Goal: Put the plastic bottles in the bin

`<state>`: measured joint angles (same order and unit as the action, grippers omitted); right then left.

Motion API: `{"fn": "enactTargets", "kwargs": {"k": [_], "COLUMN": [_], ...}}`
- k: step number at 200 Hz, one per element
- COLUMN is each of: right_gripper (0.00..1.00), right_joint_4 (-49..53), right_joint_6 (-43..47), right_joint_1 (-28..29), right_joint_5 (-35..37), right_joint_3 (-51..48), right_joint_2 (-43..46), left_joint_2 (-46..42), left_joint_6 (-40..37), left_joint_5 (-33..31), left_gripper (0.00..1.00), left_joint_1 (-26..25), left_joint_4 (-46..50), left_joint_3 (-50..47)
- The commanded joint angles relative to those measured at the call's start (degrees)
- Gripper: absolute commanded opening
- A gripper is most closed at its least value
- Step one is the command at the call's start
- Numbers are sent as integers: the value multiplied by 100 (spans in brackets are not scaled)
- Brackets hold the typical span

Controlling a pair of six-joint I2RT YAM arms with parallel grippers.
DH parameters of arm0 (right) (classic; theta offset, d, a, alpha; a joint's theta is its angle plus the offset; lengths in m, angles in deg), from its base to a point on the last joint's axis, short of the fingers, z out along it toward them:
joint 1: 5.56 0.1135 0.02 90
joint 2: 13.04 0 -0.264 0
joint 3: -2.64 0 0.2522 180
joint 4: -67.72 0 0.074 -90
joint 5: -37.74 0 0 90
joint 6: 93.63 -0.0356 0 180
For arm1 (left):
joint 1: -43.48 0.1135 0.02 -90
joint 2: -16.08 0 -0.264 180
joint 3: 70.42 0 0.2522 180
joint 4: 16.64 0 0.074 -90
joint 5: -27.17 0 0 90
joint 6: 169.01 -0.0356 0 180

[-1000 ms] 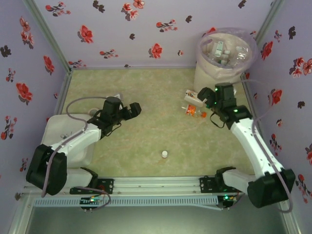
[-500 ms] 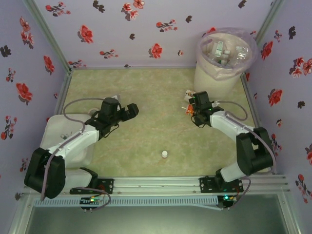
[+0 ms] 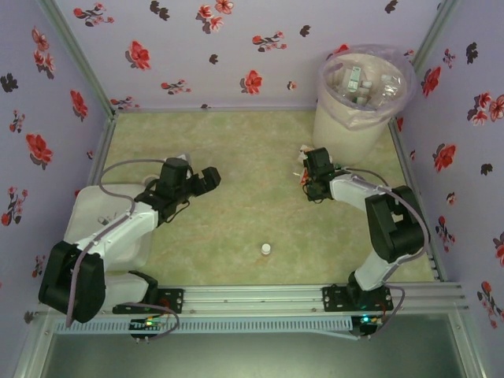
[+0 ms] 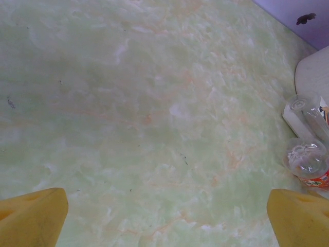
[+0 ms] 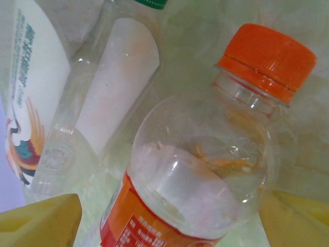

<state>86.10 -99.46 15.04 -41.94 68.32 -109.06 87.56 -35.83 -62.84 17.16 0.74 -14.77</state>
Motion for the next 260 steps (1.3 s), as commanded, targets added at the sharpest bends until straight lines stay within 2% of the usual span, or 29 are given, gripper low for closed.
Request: {"fn": "enactTargets", "kwargs": {"k": [1,69,137,152,180,197,220,242,260], "right_gripper": [86,59,39,38,31,27,21,17,14], "right_joint_4": [-176,-507,-16,460,1438,1732,1842,1848,1777], "right_joint_6": [-76,-38,426,928,2124,2797,3730,4867,5500], "right_joint_1": [-42,-38,173,352,757,880,885,638,-83], "right_joint_5": [64,-80,-209,11,658,848,1518,1898,1407], "right_joint_3": [3,-267,-769,-664,-4,450,1083,1879,2668], "right_joint_2": [-173,-28,1419,1939,2693,2973,3201,3138,2825], "left_joint_2": [-19,-106,-3,19,79,93,88,46,-6], "left_joint_6": [73,28,-62,-61,-66,-28,-10,-34,-38], "left_joint_5": [-107,-117,-205,-226,-270,-280,-267,-262,-262], "left_gripper": [100,100,100,100,100,100,100,100,100], "left_joint_1": [49,46,79,114,174,194,207,205,209], "left_joint_4": [70,182,323,369,420,420,419,514,594], "left_joint_3": [-77,-70,113,160,231,232,245,300,329]}}
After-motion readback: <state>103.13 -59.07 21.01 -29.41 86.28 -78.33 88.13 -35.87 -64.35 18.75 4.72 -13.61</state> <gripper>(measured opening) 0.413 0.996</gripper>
